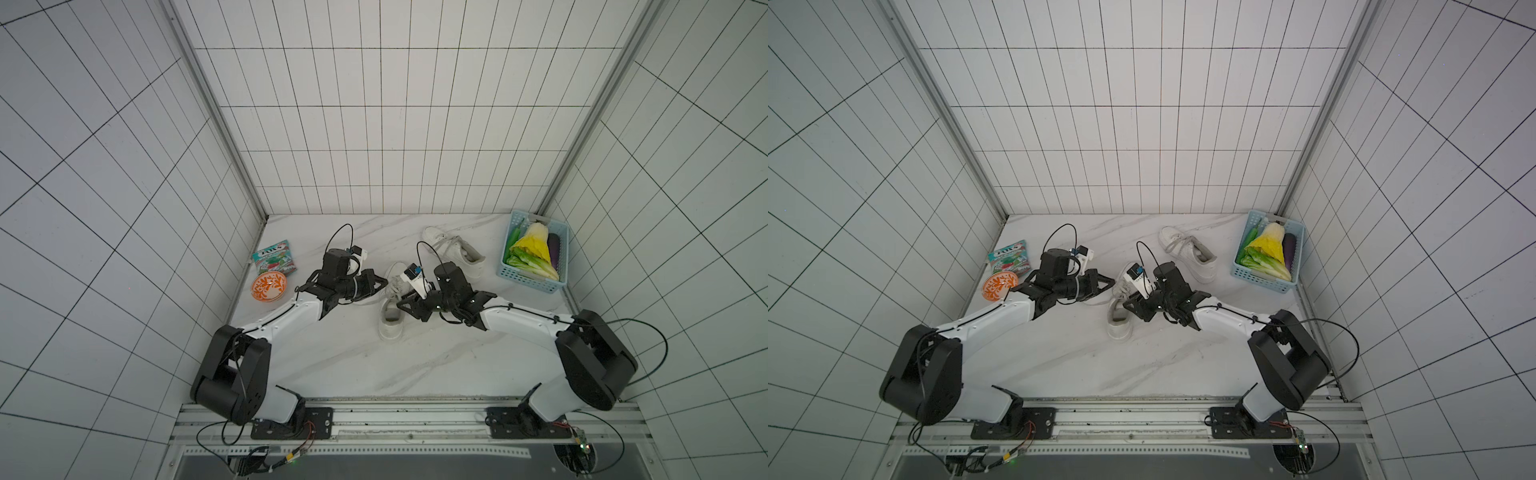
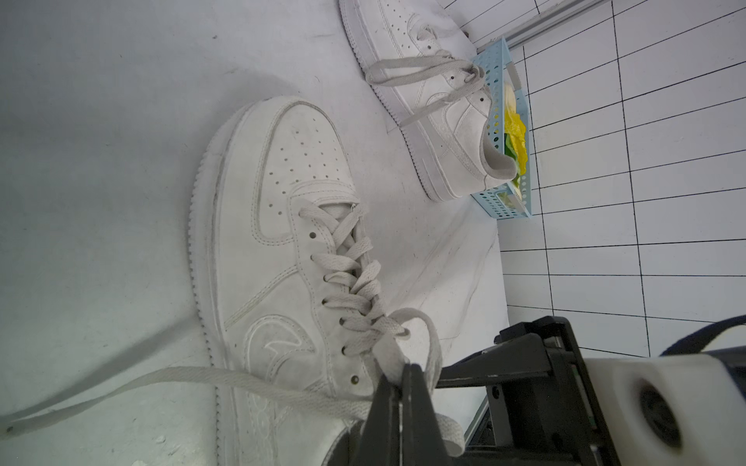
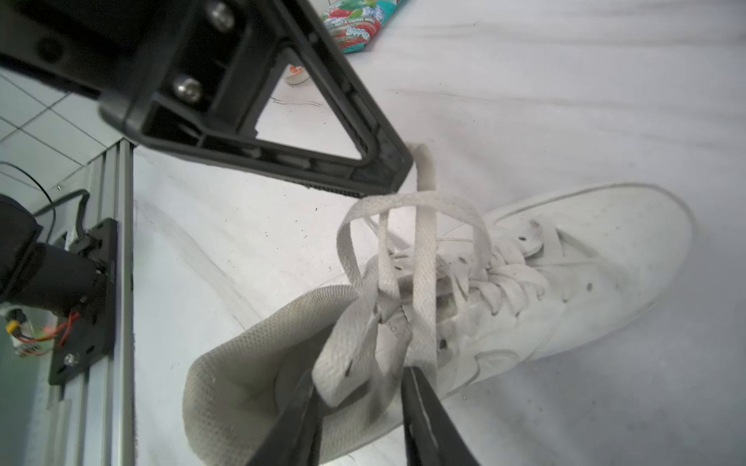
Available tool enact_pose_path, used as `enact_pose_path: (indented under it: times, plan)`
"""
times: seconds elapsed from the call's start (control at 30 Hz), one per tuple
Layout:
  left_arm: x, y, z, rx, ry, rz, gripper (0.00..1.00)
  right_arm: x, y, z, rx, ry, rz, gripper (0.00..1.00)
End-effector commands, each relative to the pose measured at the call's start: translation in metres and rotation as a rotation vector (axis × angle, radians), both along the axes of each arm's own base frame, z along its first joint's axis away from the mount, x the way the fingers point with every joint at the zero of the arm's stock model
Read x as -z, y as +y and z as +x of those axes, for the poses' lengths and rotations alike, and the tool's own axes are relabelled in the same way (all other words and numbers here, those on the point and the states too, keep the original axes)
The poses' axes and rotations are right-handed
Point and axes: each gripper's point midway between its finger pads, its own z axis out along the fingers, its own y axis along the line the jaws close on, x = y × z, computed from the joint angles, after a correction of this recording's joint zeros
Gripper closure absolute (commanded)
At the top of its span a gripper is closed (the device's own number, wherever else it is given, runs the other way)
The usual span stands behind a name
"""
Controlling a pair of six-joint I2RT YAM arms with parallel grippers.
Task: Tie the shoes
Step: Tie the shoelace on the shoe.
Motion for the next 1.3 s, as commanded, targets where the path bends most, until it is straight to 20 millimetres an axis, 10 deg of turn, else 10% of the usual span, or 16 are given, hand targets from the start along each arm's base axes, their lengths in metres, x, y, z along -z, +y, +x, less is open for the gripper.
enact_pose_path:
  times: [0.0,1.27]
  plan:
    - [-0.001,0.000,0.005,0.003,-0.035,0.011,1.00,-0.018,0.012,0.004,-0.015,-0.023,0.037,0.77]
    - [0.002,0.001,0.005,-0.003,-0.031,0.017,1.00,-0.037,0.021,0.008,-0.014,-0.116,0.007,0.53]
